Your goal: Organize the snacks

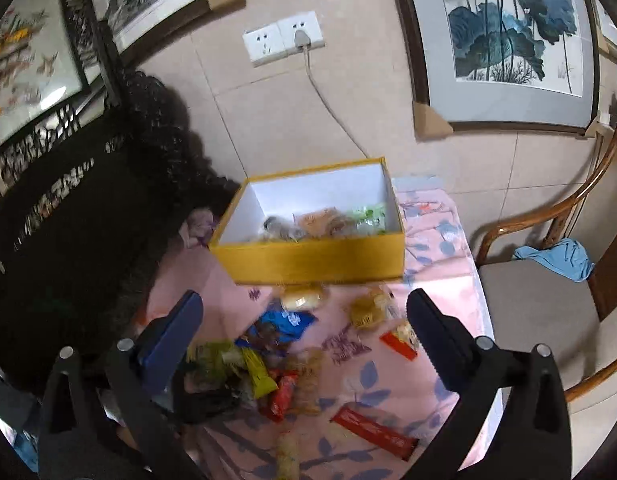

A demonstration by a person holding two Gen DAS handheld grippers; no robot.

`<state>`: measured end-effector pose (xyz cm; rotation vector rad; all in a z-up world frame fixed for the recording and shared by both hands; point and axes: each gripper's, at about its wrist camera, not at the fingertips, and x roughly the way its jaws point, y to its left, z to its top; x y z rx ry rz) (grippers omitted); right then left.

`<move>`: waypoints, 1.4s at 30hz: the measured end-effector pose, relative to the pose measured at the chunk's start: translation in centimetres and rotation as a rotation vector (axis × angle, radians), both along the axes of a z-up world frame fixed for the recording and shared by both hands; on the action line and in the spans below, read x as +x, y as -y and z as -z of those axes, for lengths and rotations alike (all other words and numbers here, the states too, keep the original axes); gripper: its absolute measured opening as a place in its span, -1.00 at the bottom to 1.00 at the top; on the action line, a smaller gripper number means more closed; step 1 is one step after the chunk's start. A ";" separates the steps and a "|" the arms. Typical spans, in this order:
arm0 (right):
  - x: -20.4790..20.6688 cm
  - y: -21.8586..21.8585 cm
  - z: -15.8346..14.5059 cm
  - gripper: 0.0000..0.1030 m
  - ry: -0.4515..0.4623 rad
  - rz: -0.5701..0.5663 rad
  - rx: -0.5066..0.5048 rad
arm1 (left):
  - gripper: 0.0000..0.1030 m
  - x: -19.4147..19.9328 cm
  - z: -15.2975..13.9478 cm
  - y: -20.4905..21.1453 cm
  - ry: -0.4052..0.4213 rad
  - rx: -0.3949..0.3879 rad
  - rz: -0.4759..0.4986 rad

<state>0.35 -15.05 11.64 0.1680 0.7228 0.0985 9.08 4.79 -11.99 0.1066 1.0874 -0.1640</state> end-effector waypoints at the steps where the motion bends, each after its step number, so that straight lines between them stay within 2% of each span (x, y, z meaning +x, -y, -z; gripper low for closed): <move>1: 0.1 -0.2 1.2 0.97 -0.032 0.003 -0.015 | -0.93 -0.1 -0.6 0.5 -0.008 -0.013 0.036; 2: 0.6 0.1 2.2 0.97 -0.062 0.005 -0.029 | -1.00 -0.2 -1.1 0.6 -0.030 -0.033 0.038; 4: 1.9 -1.1 5.9 0.97 -0.139 -0.021 -0.094 | -1.00 -0.7 -2.2 0.8 -0.043 -0.087 0.060; 6: 3.6 -3.2 10.2 0.97 -0.207 -0.046 -0.200 | -1.00 -1.7 -4.1 0.9 0.012 -0.092 0.071; 7: 4.5 -4.2 12.2 0.97 -0.245 -0.051 -0.230 | -0.99 -2.2 -5.0 0.8 0.026 -0.102 0.078; 8: 5.2 -5.2 13.8 0.97 -0.273 -0.066 -0.219 | -0.93 -2.6 -5.8 0.5 0.033 -0.108 0.080; 9: 6.0 -5.9 15.7 0.97 -0.298 -0.082 -0.159 | -0.25 -2.8 -6.6 0.0 0.043 -0.083 0.058; 10: 6.4 -6.4 17.0 0.97 -0.312 -0.084 -0.108 | 0.96 -3.0 -7.0 -0.2 0.048 -0.040 0.021; 11: 7.2 -7.1 18.8 0.97 -0.340 -0.081 -0.058 | 0.94 -3.5 -7.5 -0.5 0.075 0.020 -0.036; 12: 7.6 -7.6 19.6 0.74 -0.354 -0.086 -0.065 | 0.95 -3.7 -8.1 -1.1 0.113 0.062 -0.082; 13: 8.0 -8.4 20.8 0.55 -0.356 -0.097 -0.119 | 0.96 -4.0 -8.3 -1.3 0.119 0.067 -0.090; 15: 7.8 -9.0 21.4 0.11 -0.335 -0.128 -0.103 | 0.96 -4.1 -8.0 -1.9 0.103 0.072 -0.095; 16: 7.7 -9.1 21.2 -0.01 -0.350 -0.138 -0.097 | 0.96 -3.8 -7.5 -2.1 0.096 0.084 -0.097; 17: 7.7 -9.1 20.7 -0.51 -0.404 -0.142 -0.104 | 0.96 -3.4 -6.7 -1.9 0.081 0.105 -0.089; 18: 7.7 -8.7 20.3 -0.77 -0.445 -0.134 -0.094 | 0.96 -3.2 -6.2 -1.9 0.075 0.121 -0.076; 20: 6.9 -7.3 18.1 -0.78 -0.442 -0.139 0.012 | 0.96 -2.6 -4.7 -1.7 0.095 0.159 -0.021; 21: 6.3 -6.5 16.5 -0.79 -0.415 -0.144 0.029 | 0.96 -1.8 -3.4 -1.3 0.092 0.202 0.000; 23: 5.2 -5.5 14.1 -0.78 -0.390 -0.164 0.012 | 0.96 -0.2 -1.8 -0.8 0.078 0.243 0.030; 24: 4.5 -4.8 12.6 -0.64 -0.372 -0.158 0.003 | 0.96 0.7 -1.3 -0.9 0.091 0.218 0.032; 25: 4.1 -4.0 11.6 -0.42 -0.360 -0.147 -0.001 | 0.83 1.6 -0.6 -1.1 0.072 0.168 0.025; 26: 3.5 -3.3 10.5 0.39 -0.354 -0.132 -0.016 | 0.32 2.6 0.5 -1.4 -0.004 0.069 0.031; 27: 3.5 -2.8 10.0 0.85 -0.348 -0.114 -0.032 | 0.31 3.0 0.8 -1.5 -0.018 0.042 0.011; 28: 3.2 -2.4 9.4 0.90 -0.321 -0.094 -0.052 | 0.27 3.3 0.8 -1.1 -0.024 0.059 0.018; 29: 3.0 -2.3 9.0 0.90 -0.286 -0.091 -0.066 | -0.17 3.4 0.5 -0.4 -0.027 0.086 0.084; 30: 2.9 -2.5 8.8 0.95 -0.254 -0.109 -0.082 | -0.44 3.2 -0.2 0.0 -0.012 0.097 0.118; 31: 3.2 -2.9 9.0 0.97 -0.242 -0.129 -0.106 | -0.82 3.3 -0.6 -0.1 -0.021 0.082 0.120; 32: 3.9 -3.7 9.6 0.97 -0.236 -0.151 -0.133 | -0.94 3.4 -1.0 -0.5 -0.044 0.037 0.111; 33: 4.8 -4.6 10.4 0.97 -0.234 -0.186 -0.152 | -0.94 3.4 -1.6 -1.0 -0.061 -0.014 0.097; 36: 7.6 -7.9 14.3 0.97 -0.275 -0.322 -0.224 | -0.92 2.2 -3.9 -2.1 -0.010 0.003 0.076; 37: 8.4 -9.1 15.7 0.97 -0.291 -0.359 -0.251 | -0.53 1.7 -4.5 -2.5 0.006 0.006 0.065; 38: 9.2 -10.3 17.3 0.97 -0.303 -0.383 -0.265 | 0.54 1.2 -5.3 -3.1 0.020 0.012 0.041; 39: 9.7 -10.9 18.4 0.96 -0.305 -0.386 -0.272 | 0.96 1.0 -5.8 -3.6 0.038 0.037 0.007; 40: 10.3 -11.3 19.5 0.93 -0.303 -0.361 -0.294 | 0.96 0.6 -6.4 -3.7 0.073 0.064 -0.031; 41: 10.7 -11.5 20.3 0.75 -0.303 -0.330 -0.313 | 0.96 0.2 -6.7 -4.2 0.108 0.085 -0.049; 42: 10.9 -11.8 21.2 0.45 -0.315 -0.344 -0.293 | 0.96 0.1 -6.6 -4.6 0.105 0.100 -0.052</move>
